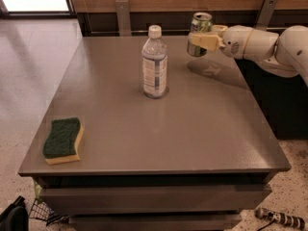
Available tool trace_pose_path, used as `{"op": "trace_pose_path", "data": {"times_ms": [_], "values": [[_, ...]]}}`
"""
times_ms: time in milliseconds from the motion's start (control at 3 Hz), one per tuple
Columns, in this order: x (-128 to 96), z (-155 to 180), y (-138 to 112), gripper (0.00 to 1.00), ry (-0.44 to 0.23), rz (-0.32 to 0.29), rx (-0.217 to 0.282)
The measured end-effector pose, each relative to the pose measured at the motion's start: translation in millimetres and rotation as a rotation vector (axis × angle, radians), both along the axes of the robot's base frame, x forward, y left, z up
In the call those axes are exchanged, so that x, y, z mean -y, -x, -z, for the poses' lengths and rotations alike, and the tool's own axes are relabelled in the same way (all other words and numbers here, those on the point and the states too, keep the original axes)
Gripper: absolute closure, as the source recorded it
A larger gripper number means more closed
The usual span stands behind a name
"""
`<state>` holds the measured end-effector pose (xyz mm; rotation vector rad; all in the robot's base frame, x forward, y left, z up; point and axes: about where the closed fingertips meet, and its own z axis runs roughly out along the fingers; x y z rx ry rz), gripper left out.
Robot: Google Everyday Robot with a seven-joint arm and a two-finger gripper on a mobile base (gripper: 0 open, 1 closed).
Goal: Move green can near sponge
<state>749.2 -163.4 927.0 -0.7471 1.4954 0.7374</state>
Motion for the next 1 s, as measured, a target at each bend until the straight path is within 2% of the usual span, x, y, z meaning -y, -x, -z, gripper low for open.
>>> {"op": "trace_pose_path", "data": {"times_ms": [333, 667, 1000], "values": [[19.5, -28.9, 44.8, 1.00, -0.002, 0.016, 0.008], [26.1, -44.0, 93.8, 1.00, 0.012, 0.020, -0.005], [16.9, -42.5, 135.7, 1.00, 0.039, -0.001, -0.022]]}}
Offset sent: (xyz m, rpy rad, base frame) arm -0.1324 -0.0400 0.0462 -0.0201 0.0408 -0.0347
